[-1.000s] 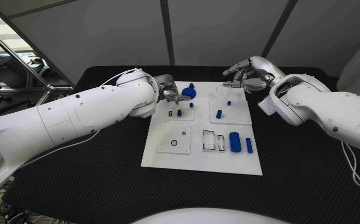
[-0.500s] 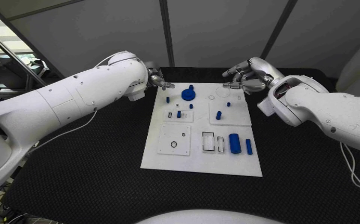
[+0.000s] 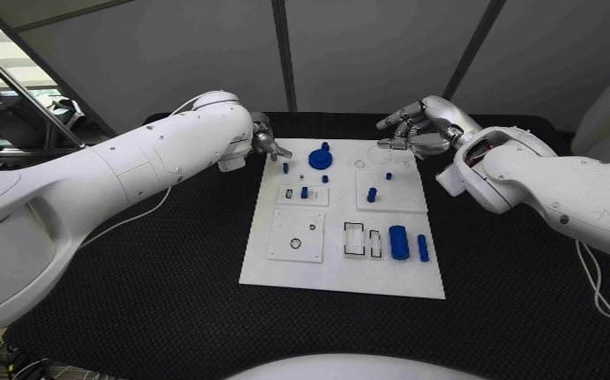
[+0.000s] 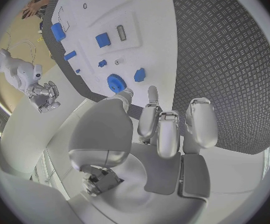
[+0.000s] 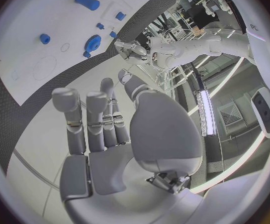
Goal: Assemble the parts on the task board
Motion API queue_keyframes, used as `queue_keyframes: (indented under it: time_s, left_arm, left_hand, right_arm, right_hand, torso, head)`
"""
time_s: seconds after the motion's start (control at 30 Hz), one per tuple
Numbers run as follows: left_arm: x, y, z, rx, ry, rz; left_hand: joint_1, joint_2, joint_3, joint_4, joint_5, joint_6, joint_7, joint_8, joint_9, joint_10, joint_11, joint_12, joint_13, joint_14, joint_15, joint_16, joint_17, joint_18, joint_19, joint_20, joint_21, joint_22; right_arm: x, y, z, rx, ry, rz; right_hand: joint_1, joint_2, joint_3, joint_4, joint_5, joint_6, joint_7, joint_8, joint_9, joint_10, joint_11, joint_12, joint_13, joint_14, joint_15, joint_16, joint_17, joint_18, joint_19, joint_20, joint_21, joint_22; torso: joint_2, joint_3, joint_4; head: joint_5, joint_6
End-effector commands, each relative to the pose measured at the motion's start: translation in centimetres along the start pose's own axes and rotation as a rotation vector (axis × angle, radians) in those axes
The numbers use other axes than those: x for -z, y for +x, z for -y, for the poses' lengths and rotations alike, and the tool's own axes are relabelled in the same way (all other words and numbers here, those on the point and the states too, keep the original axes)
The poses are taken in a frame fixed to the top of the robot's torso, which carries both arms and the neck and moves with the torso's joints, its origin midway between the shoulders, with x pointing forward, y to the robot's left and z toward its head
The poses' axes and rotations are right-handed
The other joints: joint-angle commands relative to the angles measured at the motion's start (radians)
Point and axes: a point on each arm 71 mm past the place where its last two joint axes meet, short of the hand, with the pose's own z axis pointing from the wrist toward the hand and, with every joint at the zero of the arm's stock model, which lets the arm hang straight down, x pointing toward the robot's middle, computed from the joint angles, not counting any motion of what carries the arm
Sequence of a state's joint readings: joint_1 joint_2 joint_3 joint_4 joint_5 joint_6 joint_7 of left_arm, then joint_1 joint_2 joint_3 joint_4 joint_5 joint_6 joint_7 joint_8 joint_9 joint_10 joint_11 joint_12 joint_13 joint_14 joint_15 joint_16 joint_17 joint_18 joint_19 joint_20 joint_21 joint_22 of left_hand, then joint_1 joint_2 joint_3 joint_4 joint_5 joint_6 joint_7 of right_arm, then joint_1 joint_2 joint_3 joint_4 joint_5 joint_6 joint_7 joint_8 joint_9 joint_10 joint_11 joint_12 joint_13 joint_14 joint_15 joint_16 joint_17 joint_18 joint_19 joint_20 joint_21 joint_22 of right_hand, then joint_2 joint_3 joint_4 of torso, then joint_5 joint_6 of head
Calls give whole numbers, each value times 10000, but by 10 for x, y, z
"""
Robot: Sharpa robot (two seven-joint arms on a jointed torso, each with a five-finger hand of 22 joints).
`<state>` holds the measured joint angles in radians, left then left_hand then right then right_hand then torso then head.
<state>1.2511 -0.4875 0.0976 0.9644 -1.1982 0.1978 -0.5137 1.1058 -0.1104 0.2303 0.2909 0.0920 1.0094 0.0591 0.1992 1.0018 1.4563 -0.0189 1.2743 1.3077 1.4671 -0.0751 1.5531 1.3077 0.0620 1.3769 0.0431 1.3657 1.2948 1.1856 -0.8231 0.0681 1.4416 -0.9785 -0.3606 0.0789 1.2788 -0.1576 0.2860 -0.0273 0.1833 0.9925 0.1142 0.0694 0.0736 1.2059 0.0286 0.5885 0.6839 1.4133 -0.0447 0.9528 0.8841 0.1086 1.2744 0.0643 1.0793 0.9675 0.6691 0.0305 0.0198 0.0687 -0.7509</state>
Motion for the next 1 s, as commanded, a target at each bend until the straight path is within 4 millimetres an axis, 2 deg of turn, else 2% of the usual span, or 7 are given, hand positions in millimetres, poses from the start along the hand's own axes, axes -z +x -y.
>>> queue_keyframes:
  time_s: [0.03, 0.3, 0.6, 1.0]
  left_arm:
    - [-2, 3, 2, -149, 183, -390]
    - [-5, 6, 7, -144, 342, -418]
    - [-8, 11, 9, -277, 280, -687]
    - [-9, 12, 8, -313, 232, -766]
  left_hand:
    - [29, 89, -84, -6, -79, 81, -9, -50, -31, 15, 82, 62, 1539, 998, 54, 42, 2508, 105, -19, 0, -50, 21]
    - [-196, 112, -267, 10, -395, 188, -14, -98, -213, 32, 82, 110, 1557, 1012, 58, 90, 2551, 92, 38, 11, -22, 88]
    - [-111, 121, -278, -43, -403, 241, -33, -88, -246, 23, 70, 88, 1548, 1019, 54, 114, 2573, 93, 38, 10, -30, 89]
    - [188, 273, -224, -136, -394, 324, -54, -58, -297, 26, 51, 105, 1554, 1024, 44, 130, 2588, 95, 40, 2, -44, 97]
  right_arm:
    - [-1, 0, -2, -38, -131, -15]
    - [-2, 1, -3, -47, -151, -29]
    - [-2, 2, -3, -52, -160, -40]
    - [-2, 1, -3, -51, -154, -37]
  right_hand:
    - [-102, -7, -9, 68, 54, 62, -15, -45, -13, 23, -18, 60, -16, 49, -4, -25, -14, 191, 69, 12, -37, -12]
    - [-132, 2, -4, 74, 62, 50, -15, -49, -16, 16, -18, 72, -25, 52, -4, -55, -16, 191, 77, 13, -57, -23]
    - [-132, 2, -4, 74, 62, 50, -15, -49, -16, 16, -18, 72, -25, 52, -4, -55, -16, 191, 77, 13, -57, -23]
    - [-132, 2, -4, 74, 62, 50, -15, -49, -16, 16, -18, 72, -25, 52, -4, -55, -16, 191, 77, 13, -57, -23]
  torso:
    - [-6, 4, -4]
    - [-11, 8, 4]
    - [-16, 16, 5]
    - [-17, 14, 8]
  head:
    - [2, -3]
    - [9, -23]
    - [6, -51]
    - [-6, -71]
